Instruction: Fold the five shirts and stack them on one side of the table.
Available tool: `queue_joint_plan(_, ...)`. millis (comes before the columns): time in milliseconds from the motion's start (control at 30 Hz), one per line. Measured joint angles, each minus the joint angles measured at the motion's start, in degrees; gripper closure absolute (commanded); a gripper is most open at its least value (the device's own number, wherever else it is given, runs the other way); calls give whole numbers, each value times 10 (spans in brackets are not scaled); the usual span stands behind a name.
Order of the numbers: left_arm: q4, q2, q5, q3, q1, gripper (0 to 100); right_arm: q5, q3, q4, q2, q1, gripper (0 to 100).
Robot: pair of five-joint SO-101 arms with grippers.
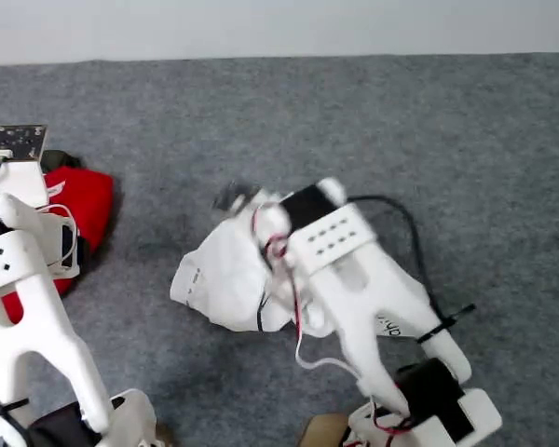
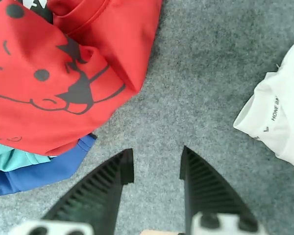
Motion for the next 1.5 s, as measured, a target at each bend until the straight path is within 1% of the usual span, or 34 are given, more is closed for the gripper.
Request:
queue_joint_plan(133, 0, 0, 0, 2, 0, 836, -4, -68, -6, 1, 78, 796)
queue_joint_plan(233, 0, 0, 0, 2, 0, 836, -4, -73, -33, 1, 130, 796)
queue_joint_plan(300, 0, 0, 0, 2, 0, 836, -4, -73, -42, 9, 149, 796)
queue_joint_plan(400, 0, 0, 0, 2, 0, 836, -6, -73, -46, 50, 156, 796)
queue_joint_plan(600, -7, 0, 0, 11, 0, 836, -9, -100, -48, 148, 142, 796)
queue_joint_plan(833, -36, 0, 0, 62, 0, 836, -65, -142, -48, 173, 97, 796)
queue_joint_plan(933, -37, 0, 0, 62, 0, 836, -113, -157, -41, 173, 79, 795)
queue_joint_plan(1100, -37, 0, 0, 62, 0, 836, -224, -174, -13, 177, 53, 795)
queue_joint_plan(1167, -37, 0, 0, 62, 0, 836, -251, -174, -12, 180, 49, 795)
queue_joint_plan(1300, -37, 0, 0, 62, 0, 836, -267, -174, -12, 209, 49, 796)
queue_joint_plan(1500, -37, 0, 0, 62, 0, 836, -270, -174, -12, 263, 48, 796)
